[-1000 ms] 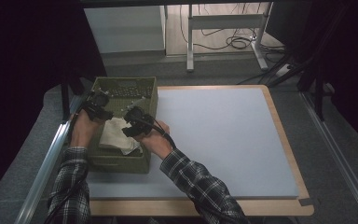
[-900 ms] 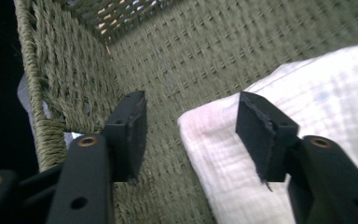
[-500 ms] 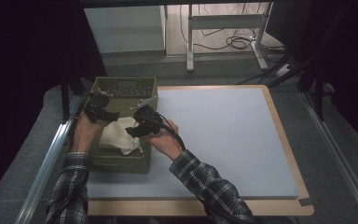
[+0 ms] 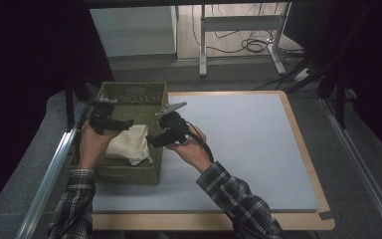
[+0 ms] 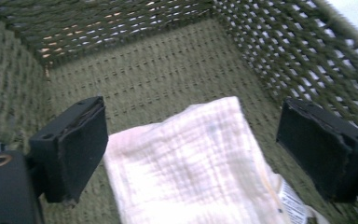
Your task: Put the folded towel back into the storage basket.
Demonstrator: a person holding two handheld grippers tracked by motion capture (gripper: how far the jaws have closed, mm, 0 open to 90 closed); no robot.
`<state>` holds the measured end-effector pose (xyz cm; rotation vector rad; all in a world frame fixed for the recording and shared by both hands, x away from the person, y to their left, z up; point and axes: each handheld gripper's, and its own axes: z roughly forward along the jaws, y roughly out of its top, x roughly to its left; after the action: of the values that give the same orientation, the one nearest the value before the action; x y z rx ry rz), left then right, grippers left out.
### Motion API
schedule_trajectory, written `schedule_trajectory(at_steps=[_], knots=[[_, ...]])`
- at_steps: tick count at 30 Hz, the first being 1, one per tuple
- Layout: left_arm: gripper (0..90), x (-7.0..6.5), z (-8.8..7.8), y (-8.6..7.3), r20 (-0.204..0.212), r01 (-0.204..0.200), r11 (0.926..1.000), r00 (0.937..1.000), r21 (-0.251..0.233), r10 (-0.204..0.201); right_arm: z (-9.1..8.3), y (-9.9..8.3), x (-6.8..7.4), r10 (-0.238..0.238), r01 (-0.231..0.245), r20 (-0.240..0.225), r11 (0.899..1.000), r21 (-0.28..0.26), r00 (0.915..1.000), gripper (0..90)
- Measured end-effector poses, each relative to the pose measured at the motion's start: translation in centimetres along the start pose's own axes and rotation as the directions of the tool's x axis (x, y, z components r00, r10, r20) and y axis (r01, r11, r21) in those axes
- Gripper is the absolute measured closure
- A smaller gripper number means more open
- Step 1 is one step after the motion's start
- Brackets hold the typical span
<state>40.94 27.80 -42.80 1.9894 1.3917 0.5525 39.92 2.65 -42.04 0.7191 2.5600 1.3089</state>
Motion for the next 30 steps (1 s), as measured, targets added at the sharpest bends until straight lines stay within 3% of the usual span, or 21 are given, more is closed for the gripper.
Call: schedule_trajectory(at_steps=[11, 18, 30], knots=[[3.9, -2.4, -1.7, -0.6, 0.057, -0.027, 0.9976, 0.9979, -0.063, 0.031, -2.5, -1.5, -1.1, 0.008, -0.008, -0.002, 1.0, -0.024, 1.0, 15.4], [2.5, -4.2, -2.4, -1.2, 0.119, -0.006, 0.9933, 0.9926, -0.115, 0.02, -4.2, -2.8, -1.7, -0.007, 0.007, 0.01, 1.0, -0.027, 0.9999, 13.2], [0.0, -8.3, -3.2, -2.6, 0.149, -0.061, 0.9831, 0.9849, -0.173, 0.087, -7.0, -5.6, -2.8, 0.004, -0.003, 0.031, 0.999, -0.033, 0.9995, 11.0]])
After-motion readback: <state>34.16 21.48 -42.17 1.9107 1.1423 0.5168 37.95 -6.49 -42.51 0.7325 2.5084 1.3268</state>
